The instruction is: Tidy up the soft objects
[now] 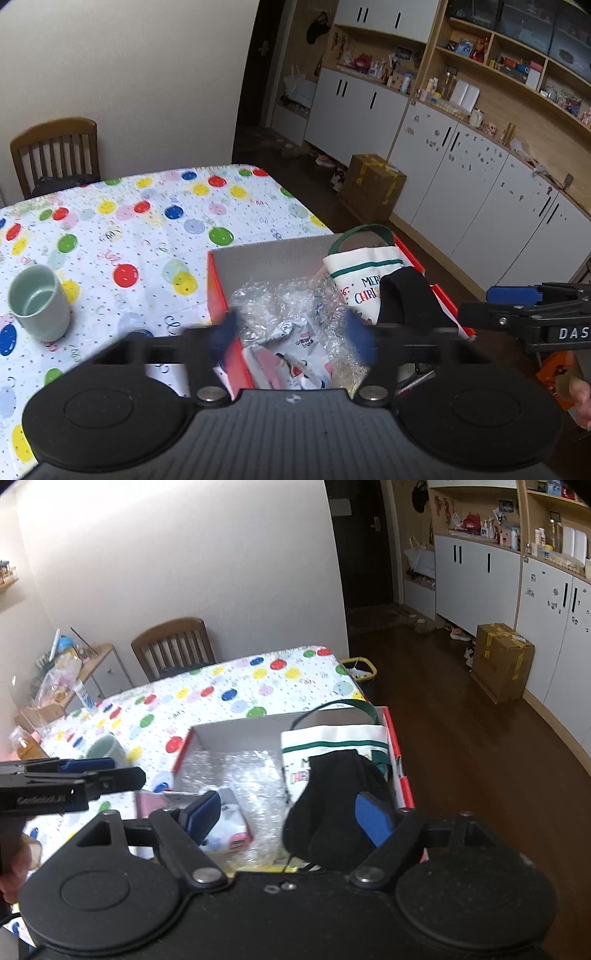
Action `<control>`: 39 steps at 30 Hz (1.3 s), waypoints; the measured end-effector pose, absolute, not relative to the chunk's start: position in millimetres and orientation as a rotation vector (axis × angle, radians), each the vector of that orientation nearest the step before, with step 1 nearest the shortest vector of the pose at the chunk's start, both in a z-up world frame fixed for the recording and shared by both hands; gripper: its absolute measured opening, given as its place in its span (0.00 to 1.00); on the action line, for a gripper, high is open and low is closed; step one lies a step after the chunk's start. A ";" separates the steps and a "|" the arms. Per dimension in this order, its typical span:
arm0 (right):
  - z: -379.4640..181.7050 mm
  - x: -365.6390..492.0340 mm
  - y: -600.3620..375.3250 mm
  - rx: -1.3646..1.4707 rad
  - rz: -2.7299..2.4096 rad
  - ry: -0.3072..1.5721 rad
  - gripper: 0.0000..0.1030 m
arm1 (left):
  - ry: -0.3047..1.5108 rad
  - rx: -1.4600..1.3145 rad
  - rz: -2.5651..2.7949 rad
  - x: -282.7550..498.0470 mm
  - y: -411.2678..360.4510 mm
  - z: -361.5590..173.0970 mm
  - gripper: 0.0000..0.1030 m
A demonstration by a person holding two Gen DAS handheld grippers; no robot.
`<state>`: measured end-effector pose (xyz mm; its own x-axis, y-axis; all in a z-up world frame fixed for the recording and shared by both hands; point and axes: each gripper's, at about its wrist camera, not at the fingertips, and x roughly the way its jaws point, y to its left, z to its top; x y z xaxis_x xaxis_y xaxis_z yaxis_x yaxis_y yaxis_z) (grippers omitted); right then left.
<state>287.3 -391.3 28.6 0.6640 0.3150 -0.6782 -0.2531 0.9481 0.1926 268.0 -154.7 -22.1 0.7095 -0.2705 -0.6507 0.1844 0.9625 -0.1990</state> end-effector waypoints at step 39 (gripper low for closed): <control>52.7 161.0 -327.4 0.134 0.239 0.560 1.00 | 0.616 -0.042 -0.369 164.7 -125.8 8.2 1.00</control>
